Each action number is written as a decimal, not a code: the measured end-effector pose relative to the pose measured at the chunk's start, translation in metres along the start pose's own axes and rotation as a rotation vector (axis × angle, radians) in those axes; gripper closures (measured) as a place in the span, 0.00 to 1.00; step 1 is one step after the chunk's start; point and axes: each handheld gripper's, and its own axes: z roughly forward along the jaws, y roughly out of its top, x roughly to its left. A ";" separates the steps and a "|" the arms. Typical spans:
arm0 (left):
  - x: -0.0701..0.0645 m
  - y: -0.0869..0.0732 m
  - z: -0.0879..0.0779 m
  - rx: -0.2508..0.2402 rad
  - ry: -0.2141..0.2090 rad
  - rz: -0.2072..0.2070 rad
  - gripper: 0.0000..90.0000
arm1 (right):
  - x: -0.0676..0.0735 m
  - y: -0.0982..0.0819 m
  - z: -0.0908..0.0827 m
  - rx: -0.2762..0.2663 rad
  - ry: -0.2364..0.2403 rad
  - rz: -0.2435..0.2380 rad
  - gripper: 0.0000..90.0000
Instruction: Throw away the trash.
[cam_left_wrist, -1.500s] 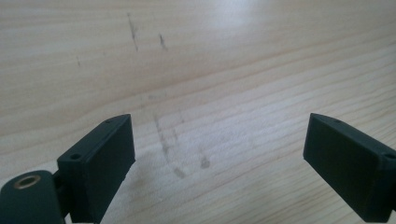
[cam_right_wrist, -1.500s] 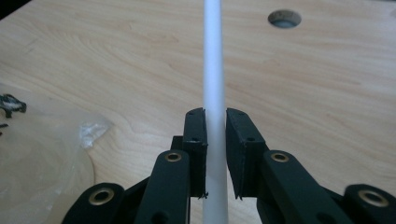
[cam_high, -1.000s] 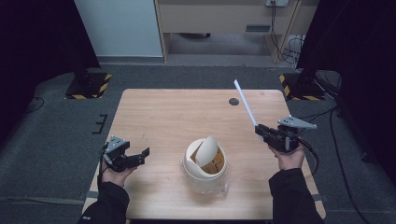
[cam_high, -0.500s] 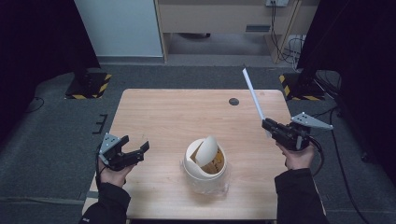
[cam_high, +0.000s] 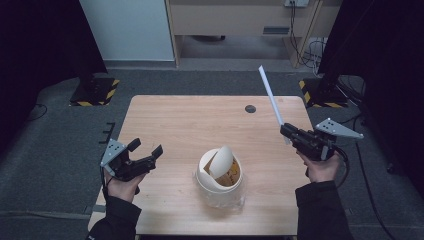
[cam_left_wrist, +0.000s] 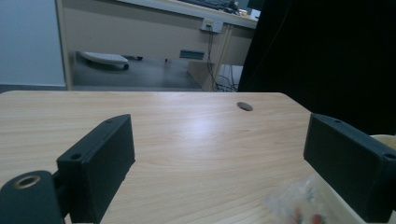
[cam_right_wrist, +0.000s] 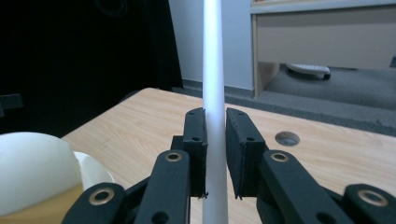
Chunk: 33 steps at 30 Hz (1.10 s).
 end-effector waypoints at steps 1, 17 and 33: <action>-0.002 0.002 0.000 -0.005 -0.010 -0.002 0.09 | 0.002 0.001 0.000 -0.006 0.008 -0.002 0.88; -0.048 0.041 0.021 -0.074 -0.127 0.007 0.10 | 0.022 0.011 0.000 -0.035 0.080 -0.042 0.88; -0.105 0.077 0.056 -0.078 -0.227 0.074 0.11 | 0.030 0.010 0.003 -0.038 0.125 -0.038 0.88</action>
